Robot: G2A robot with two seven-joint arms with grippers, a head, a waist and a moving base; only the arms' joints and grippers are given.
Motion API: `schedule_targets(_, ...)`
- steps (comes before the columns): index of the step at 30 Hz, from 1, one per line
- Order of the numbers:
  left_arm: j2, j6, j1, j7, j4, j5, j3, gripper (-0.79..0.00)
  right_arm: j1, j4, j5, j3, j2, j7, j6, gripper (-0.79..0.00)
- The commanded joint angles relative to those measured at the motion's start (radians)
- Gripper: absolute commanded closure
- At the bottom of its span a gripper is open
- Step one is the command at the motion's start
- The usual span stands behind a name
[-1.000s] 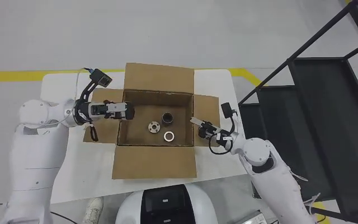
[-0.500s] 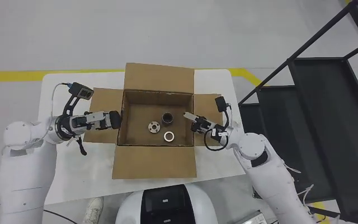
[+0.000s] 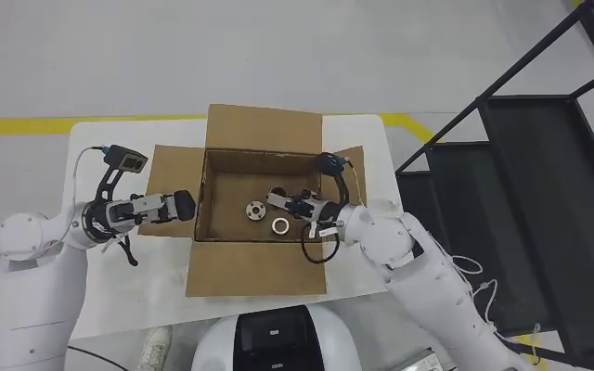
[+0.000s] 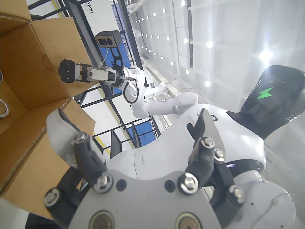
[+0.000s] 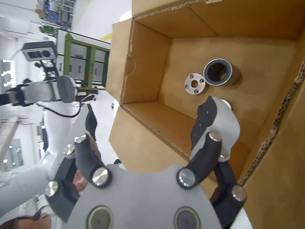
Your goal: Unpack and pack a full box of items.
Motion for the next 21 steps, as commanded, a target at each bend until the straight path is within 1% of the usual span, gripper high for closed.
schedule_targets(1,0.001,-0.005,0.002,-0.001,0.005,-0.008,0.005,-0.785,0.050,0.036,-0.064,-0.053,-0.009,-0.021,0.060,-0.785)
schedule_targets(5,0.000,-0.020,-0.002,-0.003,0.023,-0.010,0.036,-0.785,0.141,0.130,-0.104,-0.165,-0.038,-0.033,0.132,-0.785)
schedule_targets(10,0.000,-0.040,-0.014,-0.006,0.058,-0.029,0.054,-0.785,0.227,0.240,-0.171,-0.267,-0.071,-0.063,0.211,-0.785)
schedule_targets(13,0.002,-0.050,-0.022,-0.010,0.074,-0.038,0.052,-0.785,0.262,0.284,-0.205,-0.306,-0.087,-0.075,0.249,-0.785)
schedule_targets(17,0.002,-0.050,-0.022,-0.010,0.074,-0.038,0.052,-0.785,0.297,0.332,-0.248,-0.342,-0.106,-0.087,0.304,-0.785)
schedule_targets(21,0.002,-0.050,-0.022,-0.010,0.074,-0.038,0.052,-0.785,0.320,0.373,-0.262,-0.369,-0.123,-0.080,0.329,-0.785)
